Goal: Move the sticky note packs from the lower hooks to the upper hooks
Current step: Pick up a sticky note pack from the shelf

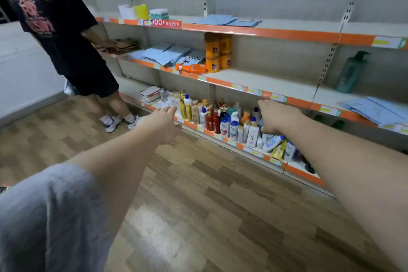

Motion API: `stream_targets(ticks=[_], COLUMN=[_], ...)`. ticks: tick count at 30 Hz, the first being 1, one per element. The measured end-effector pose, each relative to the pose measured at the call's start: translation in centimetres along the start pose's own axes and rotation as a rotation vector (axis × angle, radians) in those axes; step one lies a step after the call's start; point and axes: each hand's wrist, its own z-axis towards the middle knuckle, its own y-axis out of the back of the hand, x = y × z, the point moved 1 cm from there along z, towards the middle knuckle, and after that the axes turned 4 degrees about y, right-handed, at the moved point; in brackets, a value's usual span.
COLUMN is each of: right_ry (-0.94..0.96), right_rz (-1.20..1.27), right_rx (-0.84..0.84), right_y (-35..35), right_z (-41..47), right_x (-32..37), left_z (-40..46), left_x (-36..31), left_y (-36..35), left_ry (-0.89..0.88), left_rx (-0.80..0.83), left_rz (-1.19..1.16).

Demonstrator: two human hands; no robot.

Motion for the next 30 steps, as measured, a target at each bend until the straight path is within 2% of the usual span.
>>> stream_targets(ticks=[5,11,20,30], right_ry=[-0.023,-0.049,-0.119,-0.156], right_rz=[-0.024,-0.027,0.013,0.037], right_rx=[0.027,-0.024,-0.07,-0.115], right_y=[0.7,2.5,7.1,8.6], right_z=[3.7,13.2,27.2,36.8], right_x=[0.3,-0.4,-0.5,-2.6], left_z=[4.7,15.6,31.2,40.7], left_x=[2.3,4.4,4.7,4.0], left_y=[0.4,2.2,7.6,8.8], left_ry=[0.036,0.018,-0.055,-0.03], left_rx=[0.037,-0.047,-0.134,-0.163], left_rz=[0.028,0.022,-0.117,-0.165])
